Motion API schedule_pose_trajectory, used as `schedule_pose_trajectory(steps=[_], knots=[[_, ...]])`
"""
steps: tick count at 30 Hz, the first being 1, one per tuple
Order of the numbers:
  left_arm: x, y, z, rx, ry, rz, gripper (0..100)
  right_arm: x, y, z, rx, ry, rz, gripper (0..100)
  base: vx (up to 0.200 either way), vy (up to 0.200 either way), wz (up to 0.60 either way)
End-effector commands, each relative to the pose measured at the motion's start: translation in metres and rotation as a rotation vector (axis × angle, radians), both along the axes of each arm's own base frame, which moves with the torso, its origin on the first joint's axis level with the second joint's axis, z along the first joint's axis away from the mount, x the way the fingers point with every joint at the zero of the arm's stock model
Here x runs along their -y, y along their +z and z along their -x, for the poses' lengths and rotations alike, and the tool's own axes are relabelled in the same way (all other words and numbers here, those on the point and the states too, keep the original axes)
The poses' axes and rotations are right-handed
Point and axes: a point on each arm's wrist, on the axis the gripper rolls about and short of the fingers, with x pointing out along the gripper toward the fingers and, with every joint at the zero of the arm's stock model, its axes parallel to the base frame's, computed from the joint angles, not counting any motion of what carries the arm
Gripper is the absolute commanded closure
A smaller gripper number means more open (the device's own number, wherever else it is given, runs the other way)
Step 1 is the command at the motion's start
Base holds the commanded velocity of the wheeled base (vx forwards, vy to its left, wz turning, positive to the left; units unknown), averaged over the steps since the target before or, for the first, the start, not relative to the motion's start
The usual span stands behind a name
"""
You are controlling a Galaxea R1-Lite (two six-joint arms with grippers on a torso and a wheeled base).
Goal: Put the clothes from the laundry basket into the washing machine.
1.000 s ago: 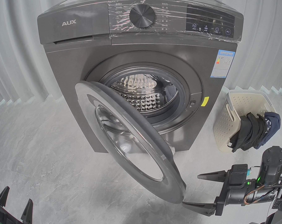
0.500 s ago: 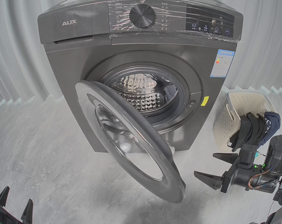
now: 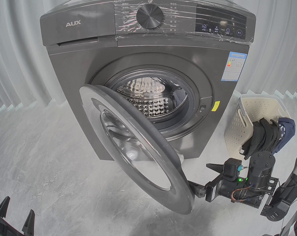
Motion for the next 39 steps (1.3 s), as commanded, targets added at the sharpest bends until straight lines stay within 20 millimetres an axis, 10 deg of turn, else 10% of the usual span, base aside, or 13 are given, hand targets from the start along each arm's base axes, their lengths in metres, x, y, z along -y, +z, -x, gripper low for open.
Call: schedule_pose_trajectory(steps=[1, 8, 26, 39], knots=[[0.000, -0.004, 0.000, 0.004, 0.001, 0.000, 0, -0.015, -0.010, 0.006, -0.030, 0.060, 0.021, 0, 0.000, 0.000, 0.00], [0.000, -0.004, 0.000, 0.002, 0.001, 0.000, 0, -0.025, -0.008, 0.015, -0.022, 0.107, 0.007, 0, 0.000, 0.000, 0.00], [0.000, -0.005, 0.000, 0.002, 0.001, 0.000, 0, 0.002, -0.013, -0.102, 0.060, -0.260, -0.033, 0, -0.067, 0.000, 0.00], [0.000, -0.004, 0.000, 0.002, 0.001, 0.002, 0, -0.038, -0.018, -0.080, 0.048, -0.121, -0.030, 0, 0.000, 0.000, 0.00]])
